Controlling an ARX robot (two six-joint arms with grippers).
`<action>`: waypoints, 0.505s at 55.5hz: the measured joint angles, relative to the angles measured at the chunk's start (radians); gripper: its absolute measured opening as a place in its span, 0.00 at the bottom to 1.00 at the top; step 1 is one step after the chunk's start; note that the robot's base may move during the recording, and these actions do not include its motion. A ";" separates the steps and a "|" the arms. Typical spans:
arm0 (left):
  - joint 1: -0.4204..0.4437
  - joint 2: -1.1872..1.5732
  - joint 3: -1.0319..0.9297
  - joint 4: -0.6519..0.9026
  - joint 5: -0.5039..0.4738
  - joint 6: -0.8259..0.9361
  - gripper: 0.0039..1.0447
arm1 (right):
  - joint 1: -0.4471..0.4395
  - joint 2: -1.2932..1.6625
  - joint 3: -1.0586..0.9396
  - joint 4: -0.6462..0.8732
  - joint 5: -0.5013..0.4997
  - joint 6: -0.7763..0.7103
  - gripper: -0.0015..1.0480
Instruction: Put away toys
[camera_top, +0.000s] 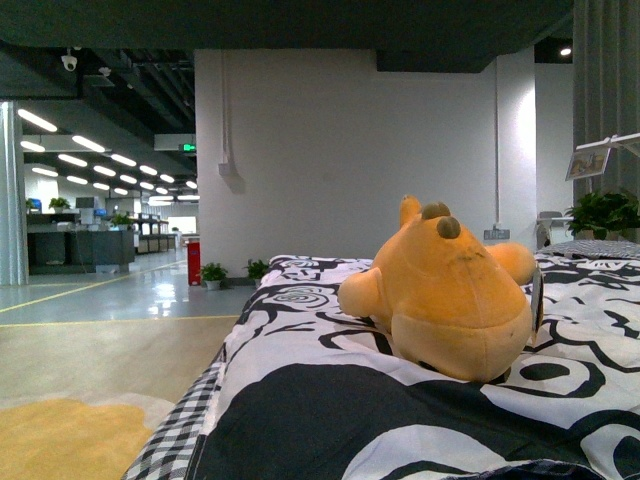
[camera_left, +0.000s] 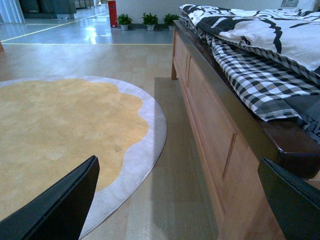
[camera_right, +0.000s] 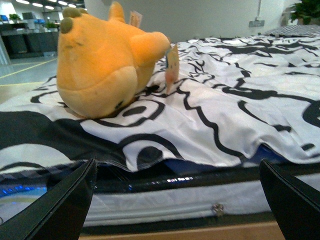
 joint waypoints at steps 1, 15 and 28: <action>0.000 0.000 0.000 0.000 0.000 0.000 0.94 | 0.004 0.016 0.005 0.014 0.000 -0.002 0.94; 0.000 0.000 0.000 0.000 0.000 0.000 0.94 | 0.087 0.388 0.195 0.248 -0.004 -0.036 0.94; 0.000 0.000 0.000 0.000 0.000 0.000 0.94 | 0.139 0.626 0.373 0.369 0.015 -0.116 0.94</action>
